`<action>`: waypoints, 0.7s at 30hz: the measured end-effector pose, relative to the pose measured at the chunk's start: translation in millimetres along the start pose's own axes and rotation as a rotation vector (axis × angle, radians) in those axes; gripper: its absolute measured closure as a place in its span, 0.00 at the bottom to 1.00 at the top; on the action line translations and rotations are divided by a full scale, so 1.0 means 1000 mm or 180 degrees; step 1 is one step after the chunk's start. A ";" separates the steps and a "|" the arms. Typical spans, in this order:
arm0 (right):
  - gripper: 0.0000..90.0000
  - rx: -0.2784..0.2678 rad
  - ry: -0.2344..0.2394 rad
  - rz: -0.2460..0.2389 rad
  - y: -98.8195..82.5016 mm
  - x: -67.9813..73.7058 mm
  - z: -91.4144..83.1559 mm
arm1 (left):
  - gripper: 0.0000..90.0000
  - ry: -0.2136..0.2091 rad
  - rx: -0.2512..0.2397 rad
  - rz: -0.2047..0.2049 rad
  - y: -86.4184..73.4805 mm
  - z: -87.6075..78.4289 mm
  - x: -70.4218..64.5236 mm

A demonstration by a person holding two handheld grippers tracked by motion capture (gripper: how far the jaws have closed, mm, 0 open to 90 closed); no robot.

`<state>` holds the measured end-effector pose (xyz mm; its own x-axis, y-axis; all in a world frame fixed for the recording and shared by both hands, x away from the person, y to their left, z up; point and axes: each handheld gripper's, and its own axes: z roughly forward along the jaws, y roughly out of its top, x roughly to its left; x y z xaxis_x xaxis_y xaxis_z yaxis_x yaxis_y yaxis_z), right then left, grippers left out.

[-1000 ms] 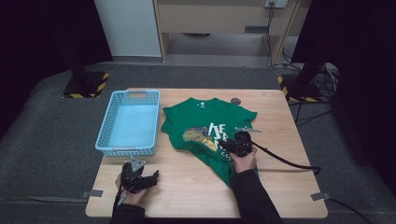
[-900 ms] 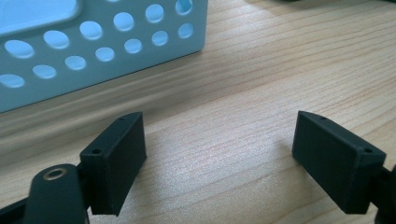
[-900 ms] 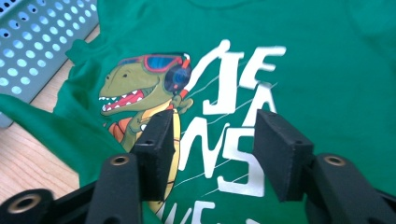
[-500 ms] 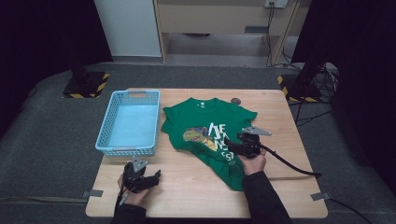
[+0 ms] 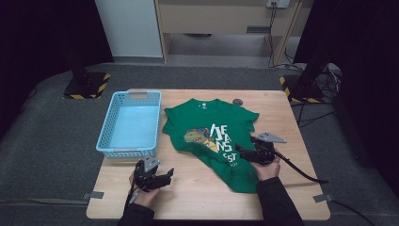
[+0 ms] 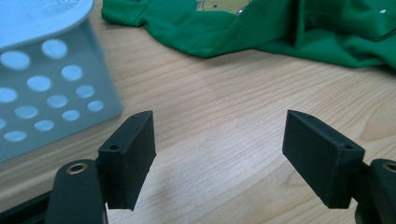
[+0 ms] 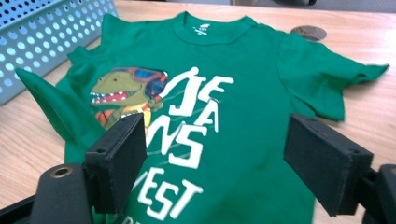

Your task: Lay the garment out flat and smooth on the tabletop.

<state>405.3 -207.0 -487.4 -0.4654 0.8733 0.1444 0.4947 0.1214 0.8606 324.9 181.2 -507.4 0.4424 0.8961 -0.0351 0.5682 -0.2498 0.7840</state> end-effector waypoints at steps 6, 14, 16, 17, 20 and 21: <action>0.21 0.0050 0.0003 0.0011 -0.011 -0.006 -0.011 | 0.28 -0.0070 -0.0041 -0.0008 0.009 0.004 -0.009; 0.20 0.0180 -0.0034 -0.0017 -0.033 -0.015 -0.020 | 0.29 -0.0174 -0.0060 0.0014 0.018 0.014 -0.022; 0.20 0.0203 -0.0038 -0.0008 -0.038 -0.016 -0.022 | 0.29 -0.0191 -0.0068 0.0022 0.021 0.016 -0.025; 0.20 0.0208 -0.0034 -0.0011 -0.040 -0.017 -0.022 | 0.29 -0.0198 -0.0081 0.0024 0.022 0.018 -0.027; 0.20 0.0218 -0.0024 -0.0012 -0.044 -0.018 -0.025 | 0.30 -0.0229 -0.0086 0.0043 0.027 0.022 -0.032; 0.20 0.0217 -0.0018 -0.0012 -0.045 -0.018 -0.026 | 0.30 -0.0239 -0.0093 0.0050 0.028 0.023 -0.033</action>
<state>372.5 -240.7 -516.2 -0.4633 0.8753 0.1383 0.5418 0.1564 0.8258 342.4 135.7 -498.3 0.5026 0.8619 -0.0680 0.5407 -0.2520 0.8026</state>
